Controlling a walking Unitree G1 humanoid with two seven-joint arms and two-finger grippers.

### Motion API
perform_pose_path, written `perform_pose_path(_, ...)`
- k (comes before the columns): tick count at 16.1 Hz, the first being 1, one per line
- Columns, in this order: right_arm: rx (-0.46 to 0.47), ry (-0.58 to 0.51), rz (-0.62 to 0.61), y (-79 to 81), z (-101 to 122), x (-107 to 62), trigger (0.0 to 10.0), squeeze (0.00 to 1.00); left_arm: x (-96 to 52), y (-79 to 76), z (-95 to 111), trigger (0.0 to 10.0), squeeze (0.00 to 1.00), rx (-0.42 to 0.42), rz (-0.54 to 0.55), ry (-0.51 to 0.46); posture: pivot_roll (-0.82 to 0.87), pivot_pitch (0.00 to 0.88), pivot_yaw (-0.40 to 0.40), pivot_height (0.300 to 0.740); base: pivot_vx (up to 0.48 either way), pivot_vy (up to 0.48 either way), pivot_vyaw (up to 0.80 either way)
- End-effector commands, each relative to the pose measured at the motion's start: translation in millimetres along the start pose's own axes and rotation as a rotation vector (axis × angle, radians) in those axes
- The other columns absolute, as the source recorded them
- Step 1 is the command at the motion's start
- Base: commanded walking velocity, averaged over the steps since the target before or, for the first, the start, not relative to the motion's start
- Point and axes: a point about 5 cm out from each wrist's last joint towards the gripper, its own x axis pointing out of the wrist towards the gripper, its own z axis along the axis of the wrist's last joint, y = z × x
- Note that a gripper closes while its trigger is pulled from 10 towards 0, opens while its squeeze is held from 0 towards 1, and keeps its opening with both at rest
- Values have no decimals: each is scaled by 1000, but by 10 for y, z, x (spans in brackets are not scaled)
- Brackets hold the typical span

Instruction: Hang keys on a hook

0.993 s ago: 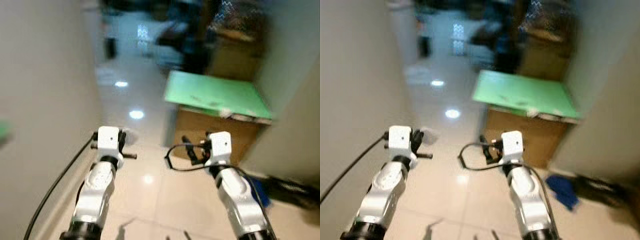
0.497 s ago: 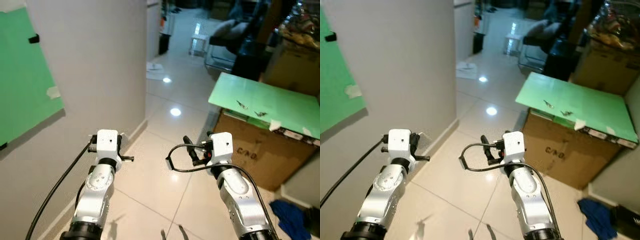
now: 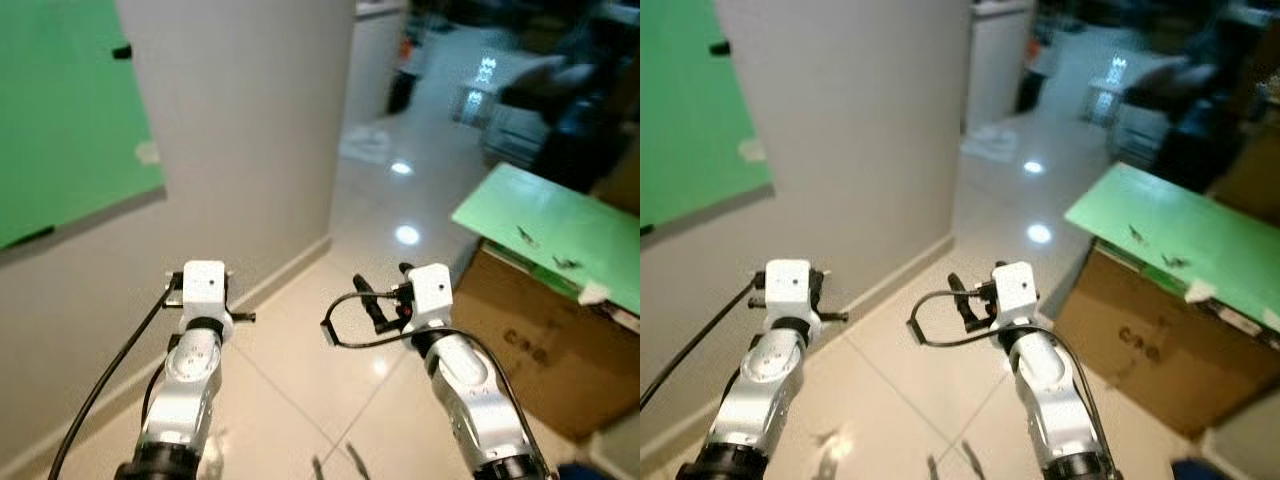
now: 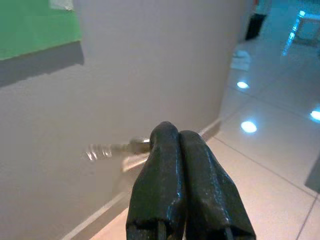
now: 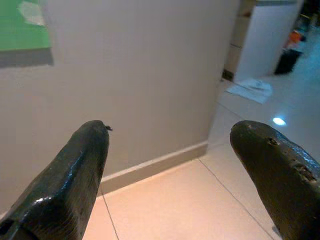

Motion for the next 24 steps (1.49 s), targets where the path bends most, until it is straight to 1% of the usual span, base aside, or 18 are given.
perform_pose_path(1,0,24,-20,-81,-53,-41,10000,1000,10,-50,-7,10000,0,4,-19,8,-30,0,-50,736,0,0,544)
perform_pose_path(3,33,39,-45,-112,-96,-33,10000,1000,44,-69,13,10000,0,5,-58,-16,-13,0,-59,736,0,0,516)
perform_pose_path(4,41,34,-60,-121,-93,-8,10000,1000,79,-103,100,10000,0,1,-97,-50,-12,0,-53,740,0,0,475)
perform_pose_path(5,30,31,-54,-113,-91,-1,10000,1000,78,-128,139,10000,0,-7,-113,-66,-9,0,-50,740,285,0,469)
perform_pose_path(6,33,34,-52,-108,-100,-1,10000,1000,73,-141,153,10000,0,2,-113,-73,-8,0,-49,740,480,0,469)
perform_pose_path(8,31,36,-44,-99,-117,-13,10000,1000,60,-175,161,10000,0,-17,-100,-71,-12,0,-48,740,480,0,472)
perform_pose_path(10,38,43,-44,-101,-143,-44,10000,1000,37,-169,100,10000,0,-47,-84,-41,-18,0,-49,740,480,0,478)
perform_pose_path(14,32,46,-33,-105,-150,-70,10000,1000,7,-164,41,10000,0,-60,-76,-16,-18,0,-54,740,429,0,473)
perform_pose_path(16,31,46,-30,-98,-147,-68,10000,1000,1,-184,33,10000,0,-49,-92,-9,-13,0,-58,740,420,0,478)
perform_pose_path(17,23,39,-10,-68,-123,-52,10000,1000,-2,-171,16,10000,0,-43,-107,-11,-8,0,-63,740,0,0,488)
perform_pose_path(19,16,34,8,-41,-107,-35,10000,1000,-1,-69,-17,10000,0,-51,-84,14,-4,0,-61,740,0,0,481)
perform_pose_path(20,16,34,8,-41,-107,-35,10000,1000,-1,-69,-17,10000,0,-51,-84,14,-4,0,-61,740,0,0,481)
perform_pose_path(21,18,38,9,-35,-113,-22,10000,1000,-2,-65,7,10000,0,-37,-83,0,-3,0,-57,740,0,-480,488)
perform_pose_path(22,19,37,11,-27,-111,-19,10000,1000,-1,-84,21,10000,0,-31,-86,-6,-3,0,-54,740,0,-472,488)
perform_pose_path(23,18,35,16,-13,-110,-23,10000,1000,-8,-134,54,10000,0,-9,-100,-22,-4,0,-52,740,0,-469,481)
perform_pose_path(24,19,35,17,-10,-112,-28,10000,1000,-13,-145,56,10000,0,2,-105,-25,-5,0,-52,740,0,-469,481)
